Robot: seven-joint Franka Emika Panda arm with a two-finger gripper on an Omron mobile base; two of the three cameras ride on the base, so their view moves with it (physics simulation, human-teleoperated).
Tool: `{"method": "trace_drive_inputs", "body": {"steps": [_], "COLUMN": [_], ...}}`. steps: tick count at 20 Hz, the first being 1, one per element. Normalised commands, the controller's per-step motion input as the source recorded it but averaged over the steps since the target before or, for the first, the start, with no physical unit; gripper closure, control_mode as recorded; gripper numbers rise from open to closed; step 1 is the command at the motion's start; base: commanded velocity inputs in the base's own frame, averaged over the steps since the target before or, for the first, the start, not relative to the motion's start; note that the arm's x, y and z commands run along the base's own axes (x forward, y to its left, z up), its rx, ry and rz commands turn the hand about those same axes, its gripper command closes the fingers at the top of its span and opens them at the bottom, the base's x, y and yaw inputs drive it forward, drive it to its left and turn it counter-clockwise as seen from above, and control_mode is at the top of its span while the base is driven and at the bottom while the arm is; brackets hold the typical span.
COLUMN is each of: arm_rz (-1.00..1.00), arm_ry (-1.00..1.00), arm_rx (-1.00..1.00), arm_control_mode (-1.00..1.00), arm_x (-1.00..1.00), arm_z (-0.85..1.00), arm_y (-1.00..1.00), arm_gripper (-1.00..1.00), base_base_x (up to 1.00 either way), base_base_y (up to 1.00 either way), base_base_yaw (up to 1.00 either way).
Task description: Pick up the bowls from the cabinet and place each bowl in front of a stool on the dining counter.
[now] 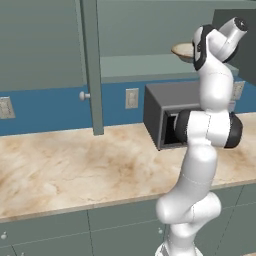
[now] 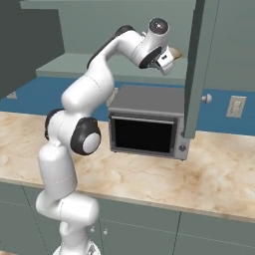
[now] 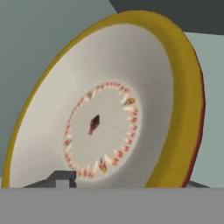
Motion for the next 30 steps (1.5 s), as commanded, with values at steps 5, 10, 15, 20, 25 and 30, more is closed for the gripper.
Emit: {"method": "trace_drive_inputs", "body": {"steps": [5,10,15,20,25,30], "arm_rz": [0.00,0.00,0.00,0.00,-0.01,-0.03], "arm_ry": [0.05,0.07,0.00,-0.02,-0.13,-0.15], "arm_rx": [-0.01,0.00,-0.01,-0.05,-0.09,-0.09], "arm_control_mode": [-1.00,-1.00,-1.00,-1.00,-1.00,-1.00], "arm_x": [0.00,-0.08,-0.87,-1.00,-1.00,-1.00], "arm_z": [-0.06,-0.03,-0.26,-0.39,-0.03,-0.08], "arm_y": [0.01,0.01,0.12,0.52,0.75,0.81], "arm_gripper": [1.00,1.00,1.00,1.00,1.00,1.00], "base_base_x": [0.00,0.00,0.00,0.00,0.00,0.00], "base_base_y": [0.00,0.00,0.00,0.00,0.00,0.00], "base_base_yaw": [0.00,0.00,0.00,0.00,0.00,0.00]}}
